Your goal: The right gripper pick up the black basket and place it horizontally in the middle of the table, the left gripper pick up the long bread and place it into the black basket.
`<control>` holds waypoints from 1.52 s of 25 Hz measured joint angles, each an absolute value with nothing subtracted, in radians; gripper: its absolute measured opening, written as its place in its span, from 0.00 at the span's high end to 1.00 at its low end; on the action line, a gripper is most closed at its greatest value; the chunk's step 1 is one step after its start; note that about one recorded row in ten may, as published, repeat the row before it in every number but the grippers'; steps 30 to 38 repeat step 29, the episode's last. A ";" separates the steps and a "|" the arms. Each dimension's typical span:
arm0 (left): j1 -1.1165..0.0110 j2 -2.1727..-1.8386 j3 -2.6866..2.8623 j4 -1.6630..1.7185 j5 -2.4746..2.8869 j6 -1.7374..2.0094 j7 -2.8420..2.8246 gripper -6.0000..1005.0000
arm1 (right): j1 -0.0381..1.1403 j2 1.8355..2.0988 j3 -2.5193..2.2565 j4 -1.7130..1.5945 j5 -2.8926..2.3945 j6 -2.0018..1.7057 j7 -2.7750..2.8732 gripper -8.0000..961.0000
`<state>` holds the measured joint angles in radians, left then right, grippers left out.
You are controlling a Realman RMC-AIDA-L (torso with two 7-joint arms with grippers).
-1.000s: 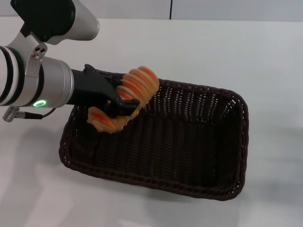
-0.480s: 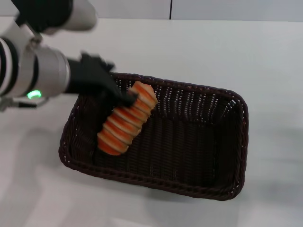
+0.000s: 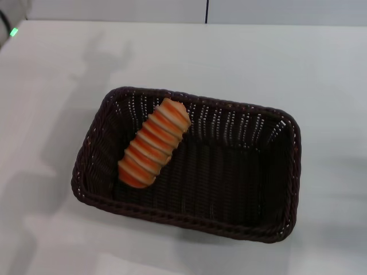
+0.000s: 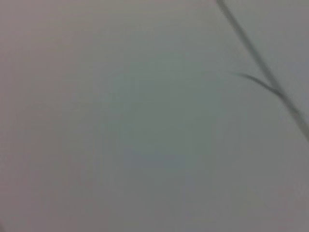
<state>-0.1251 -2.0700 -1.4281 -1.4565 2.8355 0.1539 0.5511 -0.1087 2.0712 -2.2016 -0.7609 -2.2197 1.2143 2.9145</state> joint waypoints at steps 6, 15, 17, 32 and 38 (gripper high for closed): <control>-0.230 -2.070 -1.429 -0.984 2.702 0.862 0.496 0.15 | -0.128 2.075 -2.174 -0.738 -2.215 1.258 2.921 0.13; -0.396 -2.067 -1.577 -0.415 2.662 1.145 0.251 0.15 | -0.156 2.078 -2.161 -0.715 -2.179 1.313 2.924 0.13; -0.391 -2.066 -1.612 -0.360 2.663 1.120 0.209 0.15 | -0.158 2.079 -2.155 -0.706 -2.152 1.314 2.928 0.13; -0.343 -2.067 -1.655 -0.331 2.664 1.068 0.199 0.15 | -0.196 2.085 -2.198 -0.659 -2.056 1.439 2.954 0.13; -0.343 -2.067 -1.655 -0.331 2.664 1.068 0.199 0.15 | -0.196 2.085 -2.198 -0.659 -2.056 1.439 2.954 0.13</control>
